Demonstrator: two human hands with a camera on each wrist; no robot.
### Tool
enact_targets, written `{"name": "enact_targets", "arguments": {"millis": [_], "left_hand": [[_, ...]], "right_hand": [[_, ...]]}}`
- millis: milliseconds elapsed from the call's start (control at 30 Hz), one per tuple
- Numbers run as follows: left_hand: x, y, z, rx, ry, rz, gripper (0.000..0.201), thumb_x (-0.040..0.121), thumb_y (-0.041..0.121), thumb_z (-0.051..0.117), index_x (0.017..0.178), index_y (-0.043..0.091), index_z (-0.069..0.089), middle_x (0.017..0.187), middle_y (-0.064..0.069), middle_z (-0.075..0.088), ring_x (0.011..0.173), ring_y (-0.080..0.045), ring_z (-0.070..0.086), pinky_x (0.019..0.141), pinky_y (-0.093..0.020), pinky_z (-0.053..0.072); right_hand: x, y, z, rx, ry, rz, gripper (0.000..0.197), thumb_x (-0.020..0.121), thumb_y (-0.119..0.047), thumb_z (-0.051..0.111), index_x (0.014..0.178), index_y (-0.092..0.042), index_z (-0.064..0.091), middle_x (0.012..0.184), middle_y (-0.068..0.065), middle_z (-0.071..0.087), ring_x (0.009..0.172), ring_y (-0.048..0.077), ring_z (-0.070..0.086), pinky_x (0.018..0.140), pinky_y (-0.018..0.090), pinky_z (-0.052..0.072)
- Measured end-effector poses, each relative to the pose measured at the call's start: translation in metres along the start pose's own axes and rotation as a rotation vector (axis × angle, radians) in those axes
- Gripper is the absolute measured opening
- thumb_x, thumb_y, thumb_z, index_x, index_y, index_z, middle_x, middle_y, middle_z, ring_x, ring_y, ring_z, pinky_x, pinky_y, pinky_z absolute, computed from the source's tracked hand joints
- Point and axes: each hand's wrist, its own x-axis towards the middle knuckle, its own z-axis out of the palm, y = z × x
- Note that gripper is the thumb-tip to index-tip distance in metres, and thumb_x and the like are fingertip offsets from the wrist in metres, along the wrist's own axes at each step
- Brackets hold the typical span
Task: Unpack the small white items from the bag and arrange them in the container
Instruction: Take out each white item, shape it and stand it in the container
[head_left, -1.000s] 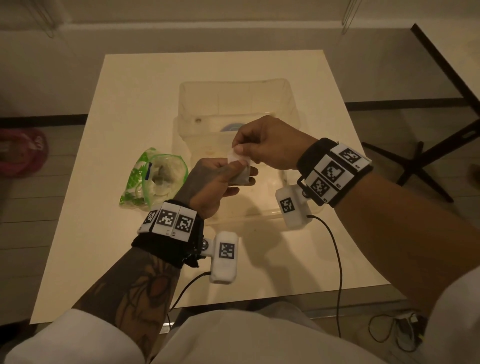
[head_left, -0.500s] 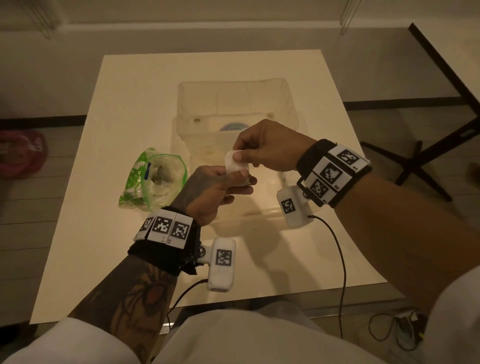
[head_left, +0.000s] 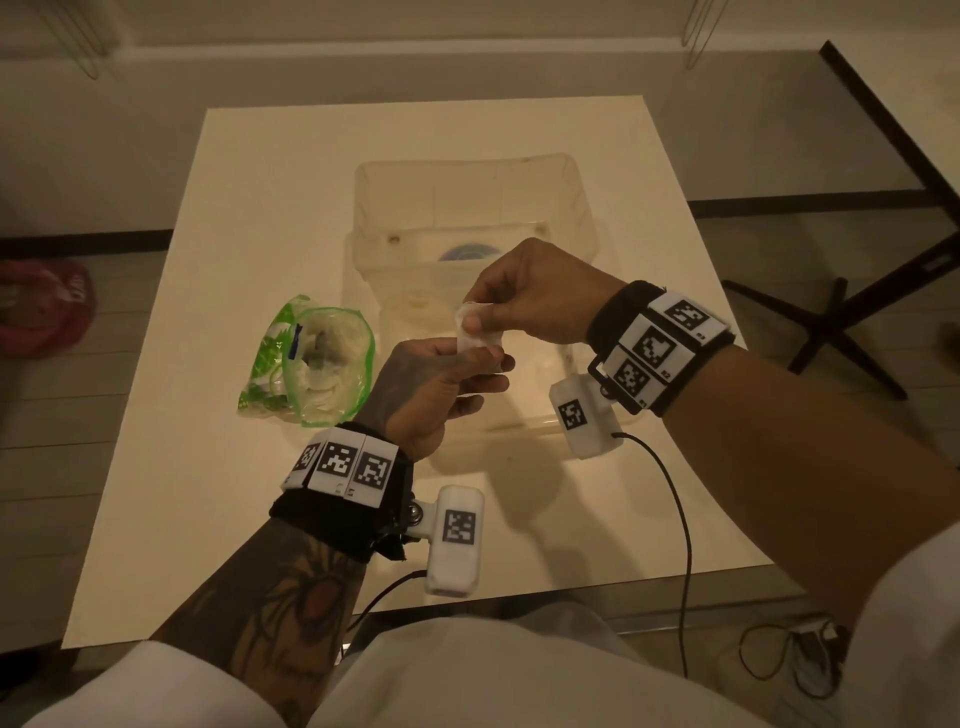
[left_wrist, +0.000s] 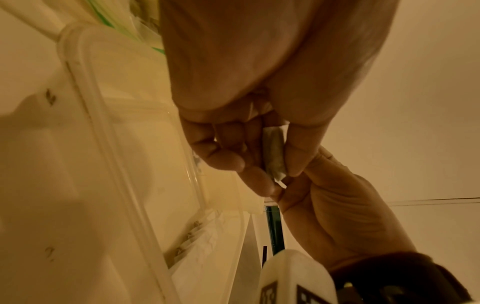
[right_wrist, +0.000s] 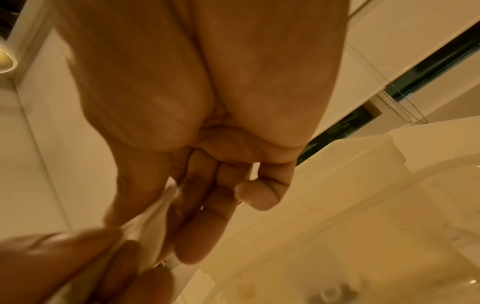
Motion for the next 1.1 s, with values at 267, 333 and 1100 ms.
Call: {"name": "enact_targets", "arguments": {"millis": [267,333,1100], "left_hand": [[0.001,-0.006,0.001,-0.034,-0.014,0.059,0.017,0.095,0.024,0.057,0.094,0.014,0.07,0.096,-0.003,0.076,0.086,-0.015,0.07,0.067,-0.028,0.045],[0.002,-0.008,0.0,-0.033,0.012,0.067,0.014,0.093,0.022,0.06,0.094,0.013,0.07,0.094,-0.001,0.076,0.085,-0.013,0.07,0.066,-0.028,0.045],[0.004,-0.016,0.001,0.118,0.078,0.134,0.016,0.087,0.02,0.069,0.102,0.013,0.069,0.087,-0.003,0.075,0.068,-0.009,0.066,0.055,-0.023,0.045]], "right_hand": [[0.0,0.001,-0.001,0.02,0.037,0.018,0.012,0.085,-0.021,0.073,0.091,-0.011,0.077,0.08,0.002,0.074,0.076,0.015,0.068,0.077,0.032,0.057],[0.0,0.003,-0.002,0.012,0.026,0.029,0.012,0.086,-0.021,0.072,0.092,-0.012,0.077,0.081,0.004,0.074,0.078,0.02,0.069,0.079,0.037,0.058],[-0.002,0.004,-0.006,-0.083,0.008,0.055,0.007,0.091,-0.023,0.065,0.092,-0.019,0.07,0.08,0.005,0.071,0.066,0.012,0.06,0.074,0.037,0.056]]}}
